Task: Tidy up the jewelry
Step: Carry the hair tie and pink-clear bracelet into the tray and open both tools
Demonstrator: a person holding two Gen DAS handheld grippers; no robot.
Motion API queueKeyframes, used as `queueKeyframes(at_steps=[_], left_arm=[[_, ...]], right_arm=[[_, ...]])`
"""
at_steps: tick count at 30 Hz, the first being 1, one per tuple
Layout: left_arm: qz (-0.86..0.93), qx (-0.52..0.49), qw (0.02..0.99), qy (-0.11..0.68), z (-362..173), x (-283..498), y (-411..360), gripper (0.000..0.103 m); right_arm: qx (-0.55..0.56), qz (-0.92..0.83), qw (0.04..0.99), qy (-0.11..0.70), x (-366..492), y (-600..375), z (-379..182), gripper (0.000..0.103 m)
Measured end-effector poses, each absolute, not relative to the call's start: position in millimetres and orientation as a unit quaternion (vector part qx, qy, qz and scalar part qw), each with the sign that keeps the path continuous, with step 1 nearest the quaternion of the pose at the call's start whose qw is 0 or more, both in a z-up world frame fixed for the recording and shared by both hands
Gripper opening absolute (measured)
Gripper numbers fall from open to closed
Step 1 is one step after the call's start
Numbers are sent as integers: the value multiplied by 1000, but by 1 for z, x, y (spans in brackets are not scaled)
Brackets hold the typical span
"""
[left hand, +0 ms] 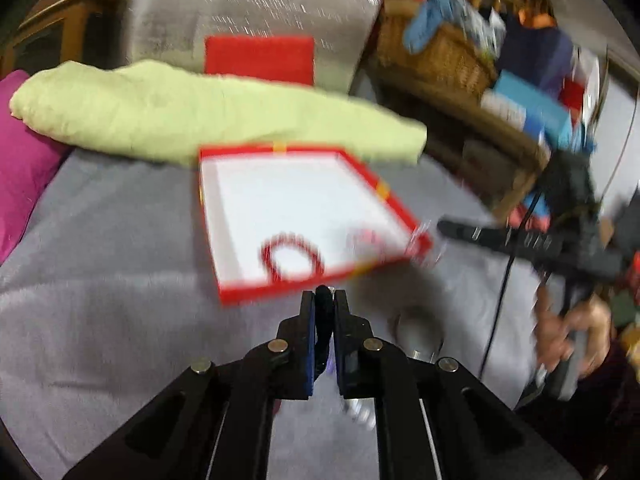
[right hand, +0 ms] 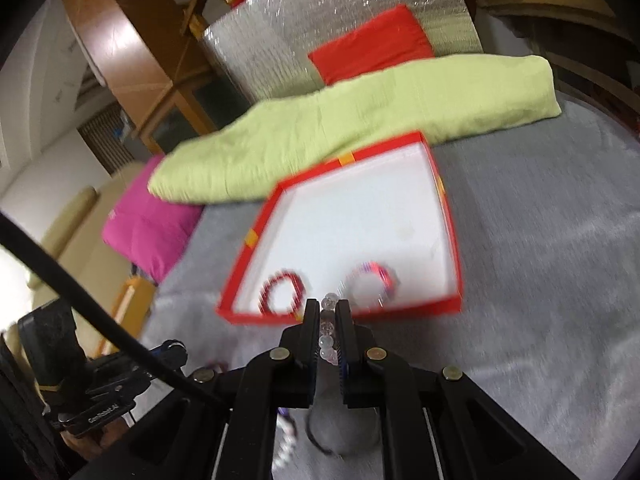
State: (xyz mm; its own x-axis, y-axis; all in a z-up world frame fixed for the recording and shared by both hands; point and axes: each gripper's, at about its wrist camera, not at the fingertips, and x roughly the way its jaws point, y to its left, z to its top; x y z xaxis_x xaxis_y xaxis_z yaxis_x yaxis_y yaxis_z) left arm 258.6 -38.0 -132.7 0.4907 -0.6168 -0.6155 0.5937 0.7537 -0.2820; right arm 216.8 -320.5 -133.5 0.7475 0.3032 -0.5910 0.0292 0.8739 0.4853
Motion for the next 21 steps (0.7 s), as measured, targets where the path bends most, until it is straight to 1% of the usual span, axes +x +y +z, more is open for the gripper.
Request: queueKeyframes(at_steps=[5,13,21], left_arm=[[-340,-70,874,339,-121,294,-54,8],[-325,-109,855,389,-144,376,-95,8],[-311,-110,839,432,-173,414,-115,8]], right_arm=[[270,84,900,331,246,-324,-134,9],[313,89,878,350,301,-326,-158,9],[332,83,863,373,342,-324,-182,9]])
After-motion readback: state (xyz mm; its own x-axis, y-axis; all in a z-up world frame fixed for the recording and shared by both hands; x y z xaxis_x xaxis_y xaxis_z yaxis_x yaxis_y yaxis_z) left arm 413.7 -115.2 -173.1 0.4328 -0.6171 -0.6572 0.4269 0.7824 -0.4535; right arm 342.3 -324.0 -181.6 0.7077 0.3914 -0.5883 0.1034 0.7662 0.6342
